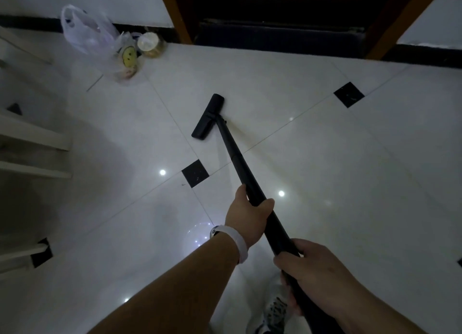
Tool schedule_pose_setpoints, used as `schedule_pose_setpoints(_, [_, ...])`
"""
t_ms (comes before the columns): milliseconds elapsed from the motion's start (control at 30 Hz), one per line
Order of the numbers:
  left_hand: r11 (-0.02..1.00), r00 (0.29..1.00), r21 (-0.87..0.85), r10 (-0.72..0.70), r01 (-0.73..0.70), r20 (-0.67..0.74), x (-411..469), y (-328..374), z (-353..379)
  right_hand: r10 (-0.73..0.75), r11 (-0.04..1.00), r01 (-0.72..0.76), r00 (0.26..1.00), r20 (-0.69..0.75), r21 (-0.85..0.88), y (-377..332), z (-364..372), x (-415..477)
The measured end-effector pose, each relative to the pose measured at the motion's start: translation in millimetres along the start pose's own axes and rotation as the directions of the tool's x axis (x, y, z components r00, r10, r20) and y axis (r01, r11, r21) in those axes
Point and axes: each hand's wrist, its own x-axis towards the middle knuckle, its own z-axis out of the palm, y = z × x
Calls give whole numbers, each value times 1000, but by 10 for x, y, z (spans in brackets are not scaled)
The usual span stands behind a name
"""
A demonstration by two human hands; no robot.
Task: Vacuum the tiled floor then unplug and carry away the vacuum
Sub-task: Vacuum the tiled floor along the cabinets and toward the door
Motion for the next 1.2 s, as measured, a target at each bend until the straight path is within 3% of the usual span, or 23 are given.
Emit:
schedule_pose_setpoints(333, [999,999,40,11,-9,-45,106,119,-26,2,1000,-3,999,34,19,-142,-55,119])
schedule_pose_setpoints(1200, [996,999,-79,30,-31,-12,1406,794,-1874,26,1000,-25,1000,12,-14,-2019,1218,969])
